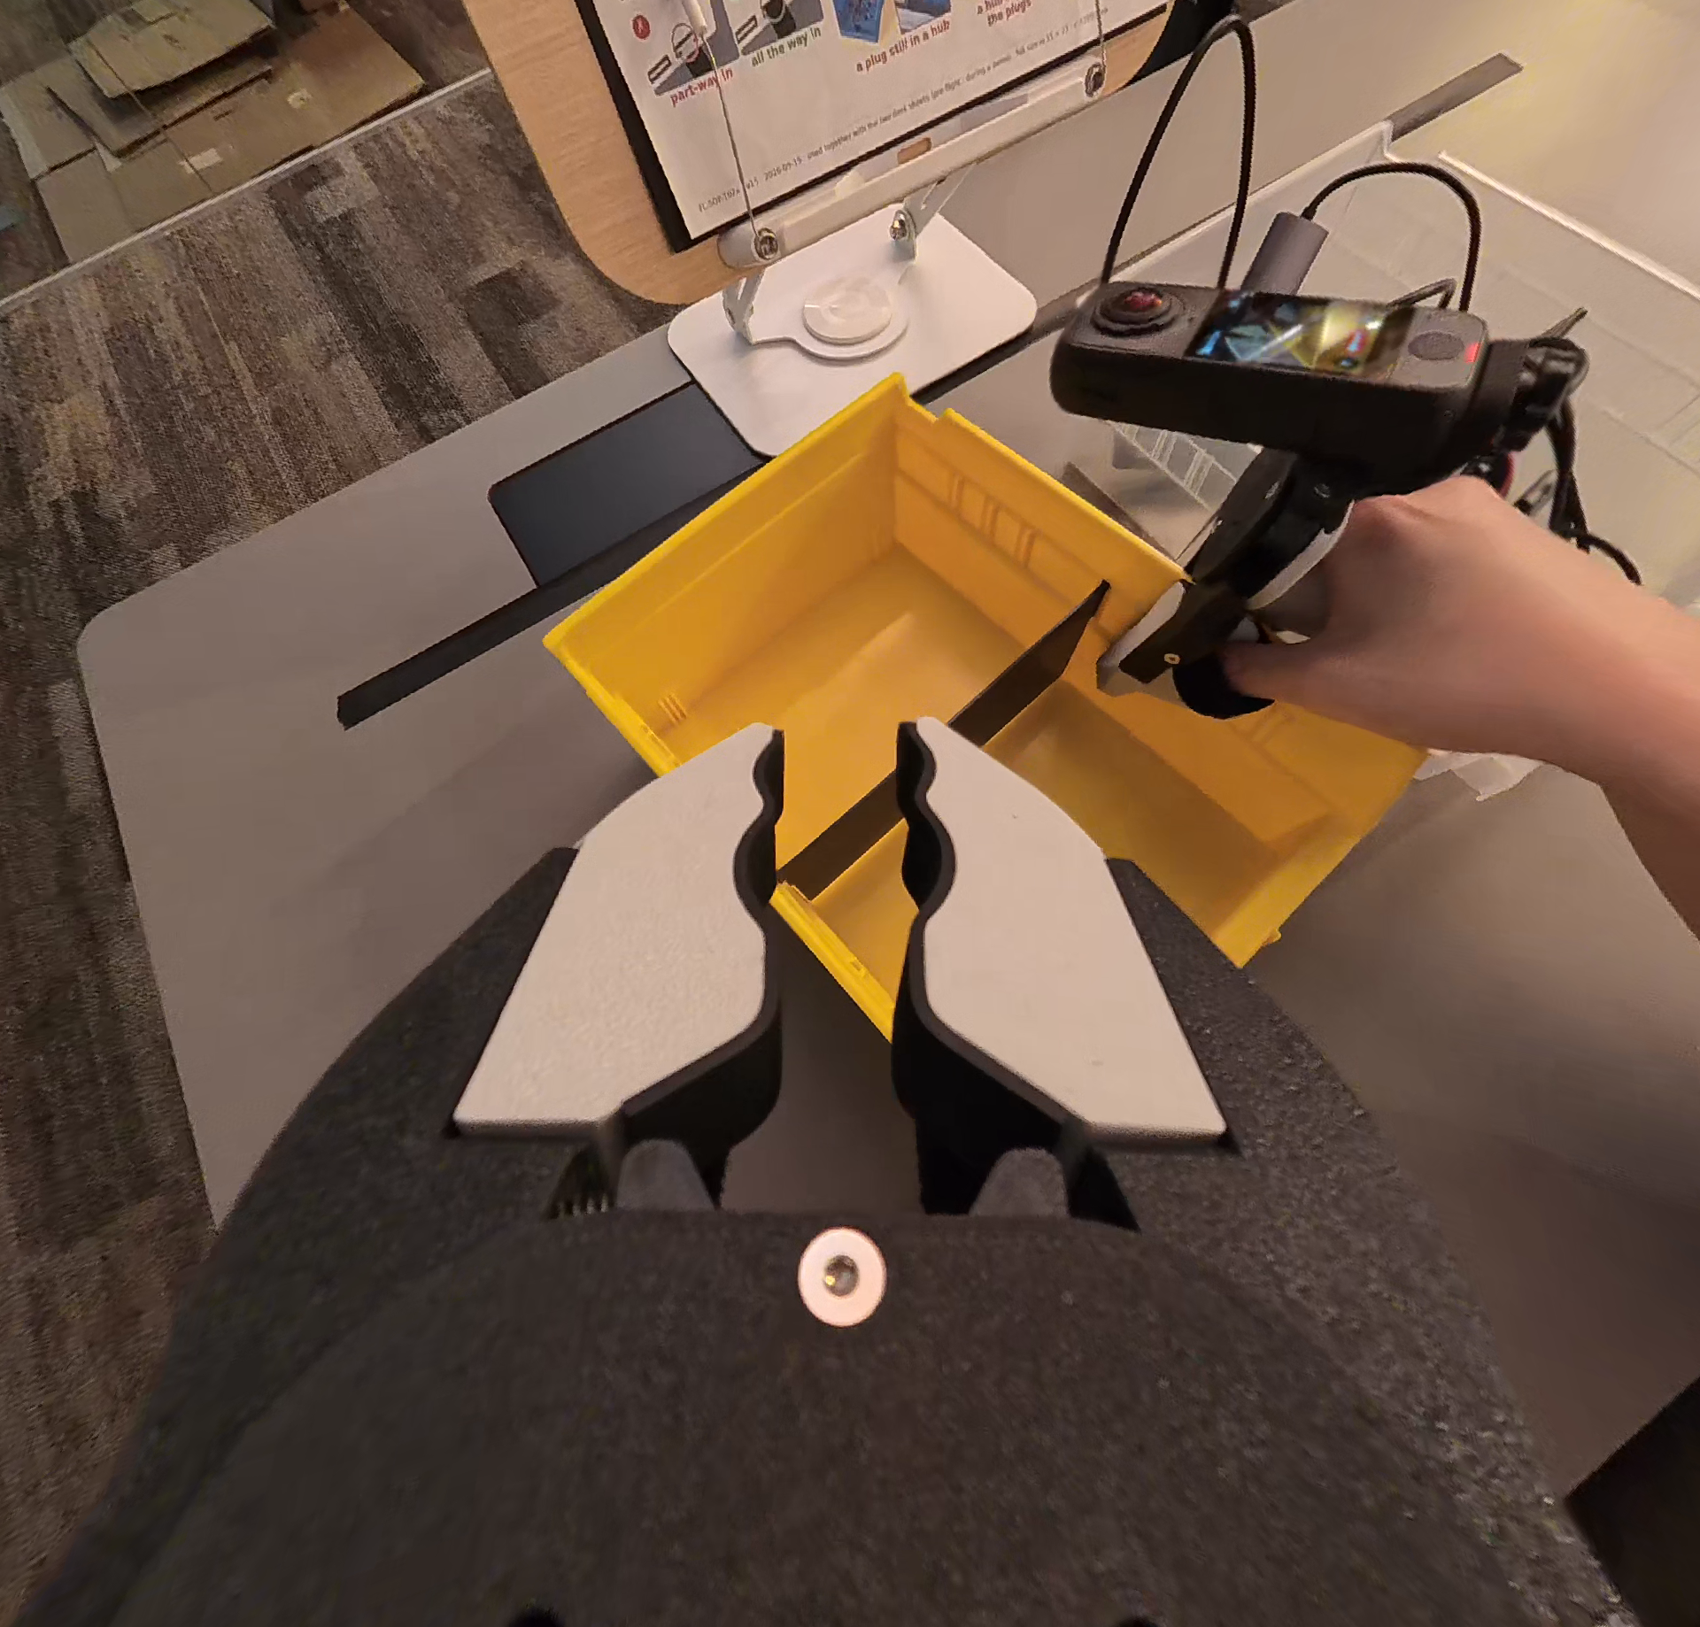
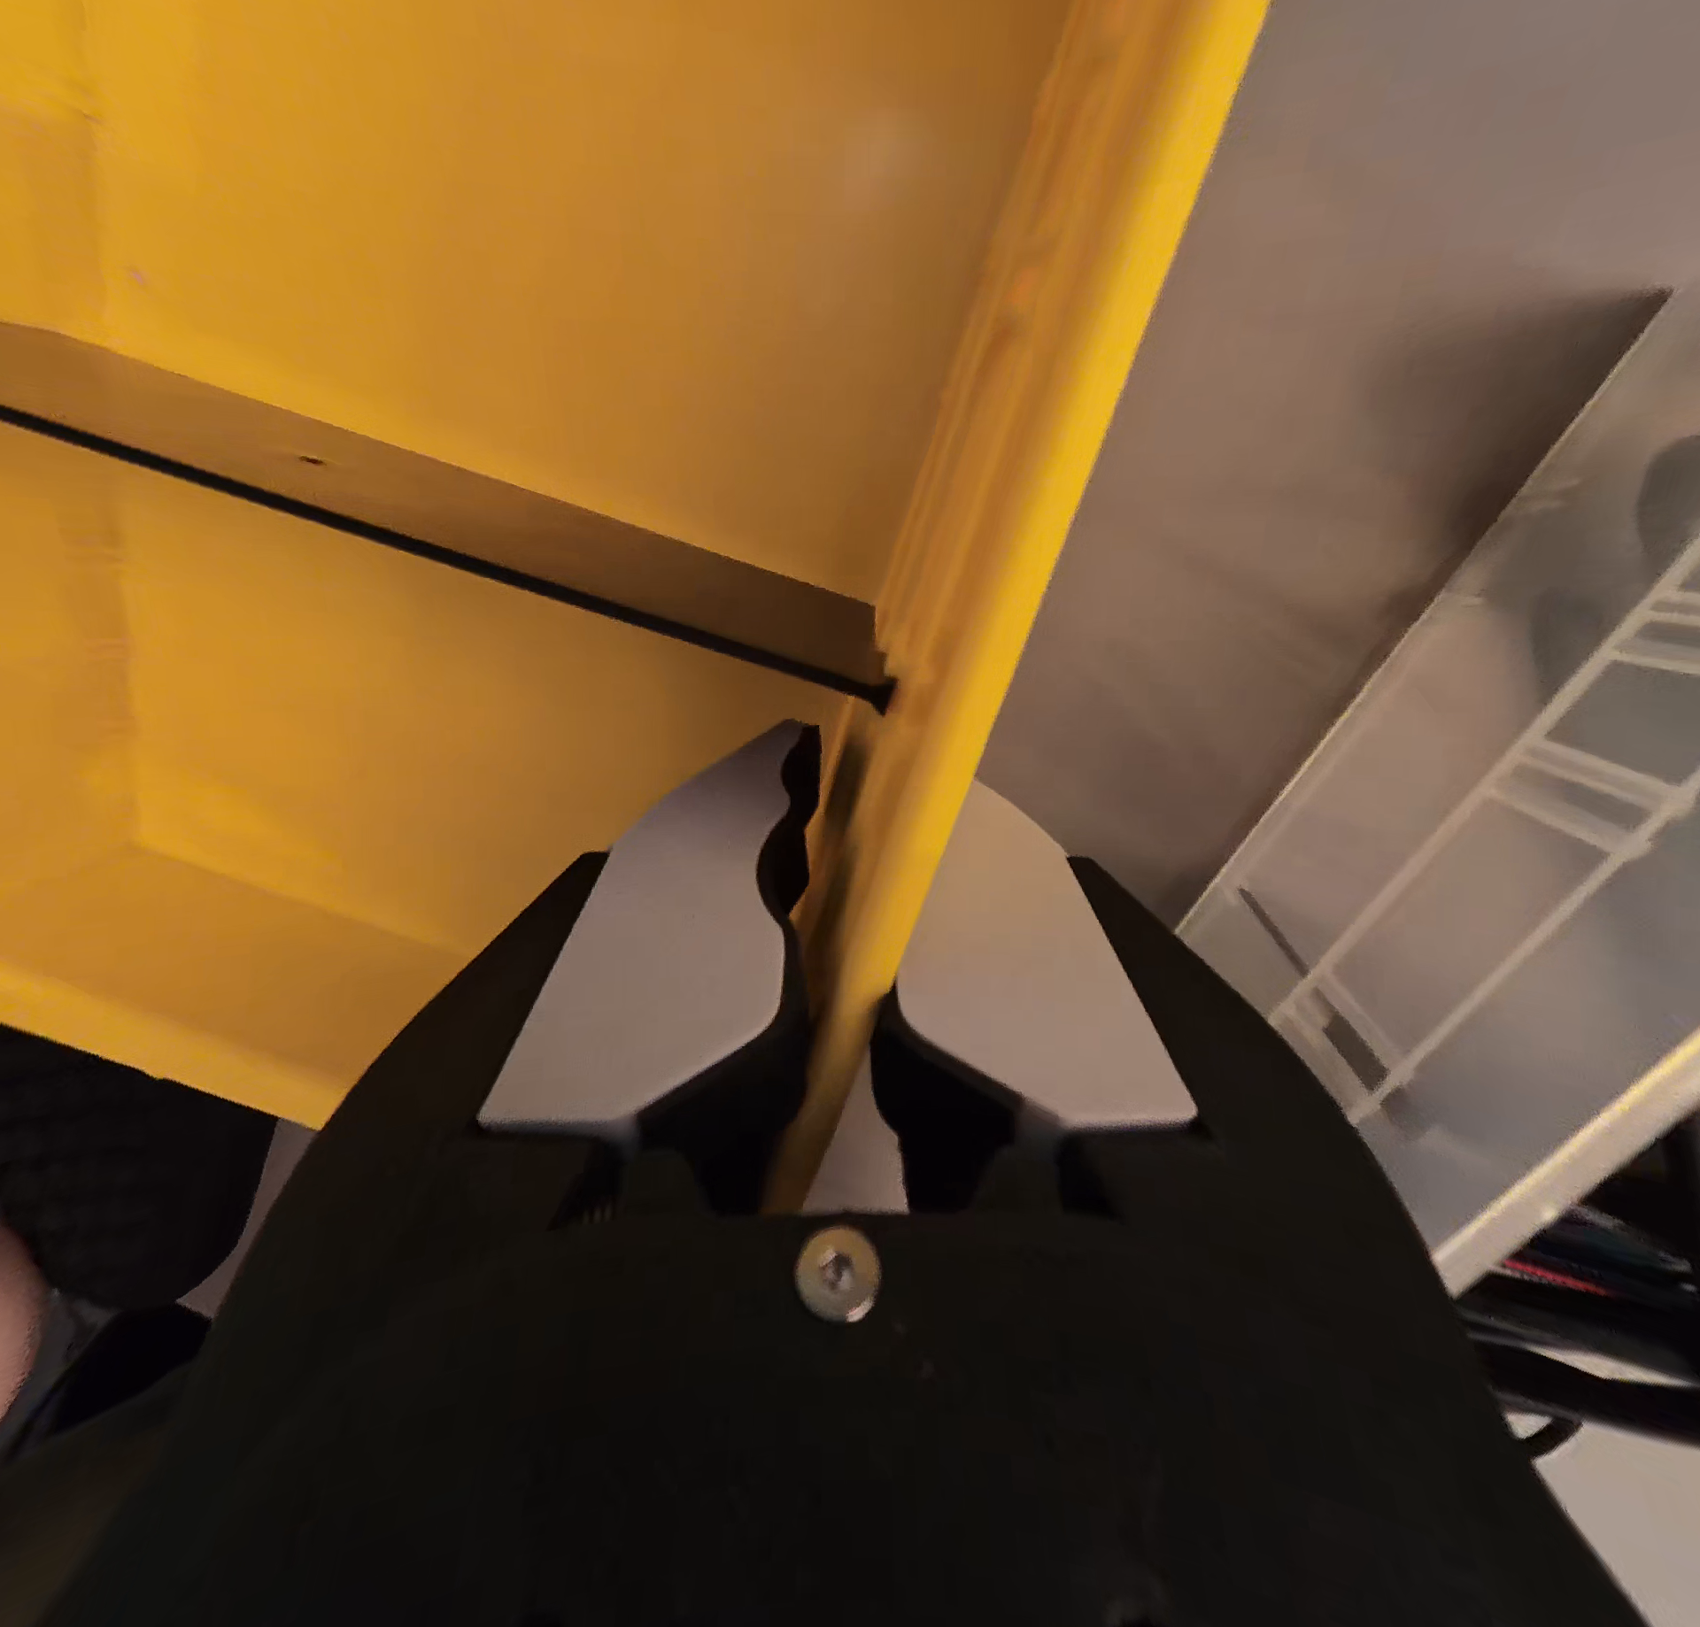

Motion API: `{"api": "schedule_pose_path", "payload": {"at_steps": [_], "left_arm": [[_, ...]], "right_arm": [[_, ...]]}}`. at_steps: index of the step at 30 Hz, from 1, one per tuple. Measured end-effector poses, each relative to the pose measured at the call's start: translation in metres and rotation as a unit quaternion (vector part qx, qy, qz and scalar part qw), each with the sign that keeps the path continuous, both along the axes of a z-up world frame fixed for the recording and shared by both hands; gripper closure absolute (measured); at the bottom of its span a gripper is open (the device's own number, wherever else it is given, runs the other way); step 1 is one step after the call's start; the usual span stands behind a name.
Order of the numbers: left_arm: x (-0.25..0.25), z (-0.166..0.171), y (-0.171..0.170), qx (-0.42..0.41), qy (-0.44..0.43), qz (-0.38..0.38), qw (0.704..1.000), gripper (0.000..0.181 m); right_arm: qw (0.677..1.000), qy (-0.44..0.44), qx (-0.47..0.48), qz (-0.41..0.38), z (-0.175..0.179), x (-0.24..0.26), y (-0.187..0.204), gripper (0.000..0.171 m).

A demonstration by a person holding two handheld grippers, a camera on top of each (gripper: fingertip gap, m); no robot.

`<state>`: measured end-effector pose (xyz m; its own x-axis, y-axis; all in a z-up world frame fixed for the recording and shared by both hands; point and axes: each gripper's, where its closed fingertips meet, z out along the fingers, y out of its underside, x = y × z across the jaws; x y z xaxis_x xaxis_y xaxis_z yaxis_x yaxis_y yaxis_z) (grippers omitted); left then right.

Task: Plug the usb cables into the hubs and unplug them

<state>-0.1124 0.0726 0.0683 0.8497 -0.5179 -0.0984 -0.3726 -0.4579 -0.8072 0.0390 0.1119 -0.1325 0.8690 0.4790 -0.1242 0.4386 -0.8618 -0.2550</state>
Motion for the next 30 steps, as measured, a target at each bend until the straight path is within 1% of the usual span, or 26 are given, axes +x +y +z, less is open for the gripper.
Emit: {"api": "schedule_pose_path", "payload": {"at_steps": [8,12,17,20,24,30], "left_arm": [[0.006,0.012,-0.006,0.024,-0.009,-0.007,1.0,0.162],[0.009,0.013,-0.007,0.028,-0.003,-0.01,1.0,0.162],[0.012,0.008,-0.005,0.019,0.005,-0.014,1.0,0.162],[0.013,0.004,-0.004,0.013,0.013,-0.014,1.0,0.162],[0.015,0.002,-0.003,0.011,0.021,-0.015,1.0,0.162],[0.015,0.002,-0.003,0.012,0.022,-0.016,1.0,0.162]], "right_arm": [[0.999,-0.016,-0.022,0.028,0.002,-0.008,0.011,0.166],[0.998,-0.025,-0.034,0.04,0.003,-0.005,0.013,0.166],[0.996,-0.031,-0.072,0.05,-0.001,-0.002,0.007,0.166],[0.996,-0.028,-0.078,0.043,-0.001,-0.004,0.009,0.166],[0.992,-0.049,-0.11,0.026,0.0,-0.005,0.007,0.166],[0.992,-0.045,-0.114,0.032,0.0,-0.008,0.008,0.166]]}}
